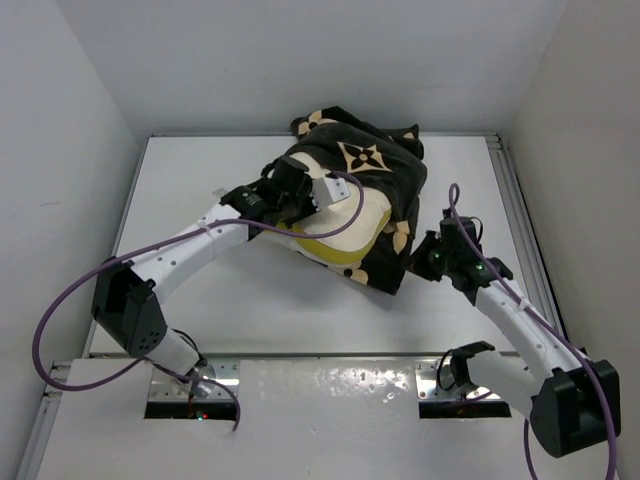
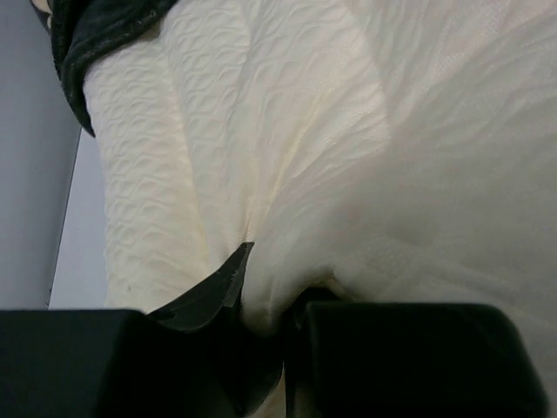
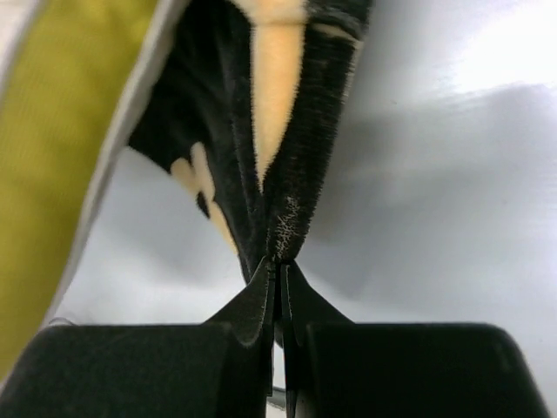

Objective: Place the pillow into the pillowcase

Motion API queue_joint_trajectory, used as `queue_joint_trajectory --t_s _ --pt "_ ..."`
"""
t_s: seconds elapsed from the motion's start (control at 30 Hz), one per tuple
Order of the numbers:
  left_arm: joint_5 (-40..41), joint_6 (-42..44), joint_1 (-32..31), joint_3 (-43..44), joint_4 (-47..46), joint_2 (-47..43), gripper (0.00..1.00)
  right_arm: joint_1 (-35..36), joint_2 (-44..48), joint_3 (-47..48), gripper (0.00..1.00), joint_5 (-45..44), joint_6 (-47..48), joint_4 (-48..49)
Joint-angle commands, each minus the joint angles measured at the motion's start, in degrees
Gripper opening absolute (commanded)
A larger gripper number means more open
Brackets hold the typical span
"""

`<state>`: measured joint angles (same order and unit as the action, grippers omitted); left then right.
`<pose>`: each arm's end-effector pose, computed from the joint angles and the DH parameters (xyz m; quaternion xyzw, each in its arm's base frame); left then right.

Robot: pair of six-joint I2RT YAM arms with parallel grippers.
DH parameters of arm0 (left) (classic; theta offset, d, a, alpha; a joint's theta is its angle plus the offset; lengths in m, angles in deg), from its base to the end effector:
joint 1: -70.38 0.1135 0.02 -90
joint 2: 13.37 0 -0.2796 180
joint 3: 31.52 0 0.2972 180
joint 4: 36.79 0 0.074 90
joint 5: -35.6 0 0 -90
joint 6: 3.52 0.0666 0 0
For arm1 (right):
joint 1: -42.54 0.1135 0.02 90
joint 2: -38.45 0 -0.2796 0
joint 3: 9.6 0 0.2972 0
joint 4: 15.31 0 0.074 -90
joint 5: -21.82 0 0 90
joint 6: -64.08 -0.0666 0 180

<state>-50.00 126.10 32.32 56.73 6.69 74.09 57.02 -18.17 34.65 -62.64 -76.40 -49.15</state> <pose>0.3244 -0.2475 0.3017 0.5620 0.7226 0.0406 0.4004 0.2439 0.0696 0.1820 0.2693 0.8870 0.2378 0.2901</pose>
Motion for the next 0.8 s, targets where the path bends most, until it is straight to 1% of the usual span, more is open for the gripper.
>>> queue_joint_trajectory --t_s 0.0,0.03,0.07,0.13,0.17,0.2,0.23,0.27,0.3,0.33,0.4,0.43,0.47,0.53,0.6,0.63,0.77 --pt "5.62 -1.11 0.01 2.50 -5.55 1.83 0.00 0.29 0.54 2.03 0.00 7.80 7.59 -2.51" --pt "5.18 -1.64 -0.17 2.76 -5.56 2.10 0.00 0.02 0.89 1.59 0.00 8.78 7.85 -1.98" --pt "4.74 -2.60 -0.26 3.20 -5.82 2.27 0.00 -0.41 1.33 0.55 0.00 12.09 7.68 -1.02" --pt "4.65 -3.14 -0.52 4.78 -5.73 2.71 0.00 -1.38 2.56 -0.43 0.00 14.23 6.72 1.27" --pt "4.82 -3.49 -0.87 5.92 -5.91 3.15 0.00 -1.73 2.92 -0.43 0.08 13.10 6.19 1.36" --pt "5.00 -3.58 -1.05 6.45 -5.99 3.33 0.00 -2.43 3.44 -0.52 0.26 11.96 5.49 0.76" --pt "4.91 -4.02 -1.31 6.89 -6.08 3.68 0.00 -2.87 3.62 -0.69 0.80 10.47 4.87 0.40" --pt "4.83 -4.19 -1.49 7.86 -6.08 3.86 0.00 -3.66 4.06 -0.96 0.90 8.80 4.17 -0.56" --pt "4.74 -4.46 -1.66 8.39 -6.08 4.03 0.00 -3.76 4.58 -1.22 0.96 4.44 2.25 -0.74" --pt "4.82 -4.72 -2.01 8.83 -5.91 4.38 0.00 -3.76 5.63 -2.53 0.99 1.87 0.83 -0.31" --pt "4.56 -5.16 -2.28 9.71 -5.82 4.73 0.00 -3.23 6.78 -6.55 0.99 -3.14 -3.11 4.07" --pt "4.56 -5.42 -2.45 10.06 -5.56 5.08 0.00 -2.80 6.96 -8.24 0.99 -3.95 -4.27 6.44" --pt "4.39 -5.43 -2.54 10.41 -5.56 5.35 0.00 -1.92 6.53 -9.65 0.99 -4.92 -5.41 11.07" --pt "4.47 -5.43 -2.45 10.59 -5.73 5.53 0.00 -1.04 3.30 -11.94 0.99 -8.86 -7.96 13.75" --pt "4.47 -5.60 -2.45 10.85 -5.82 5.44 0.00 0.11 -0.05 -10.90 0.99 -13.60 -7.89 15.16" --pt "4.39 -5.60 -2.45 10.94 -5.82 5.35 0.00 0.37 -3.64 -10.02 0.99 -14.67 -7.45 15.60" --pt "4.56 -5.43 -2.45 11.73 -5.21 5.35 0.00 2.13 -11.83 -4.49 0.99 -16.96 -6.48 19.73"
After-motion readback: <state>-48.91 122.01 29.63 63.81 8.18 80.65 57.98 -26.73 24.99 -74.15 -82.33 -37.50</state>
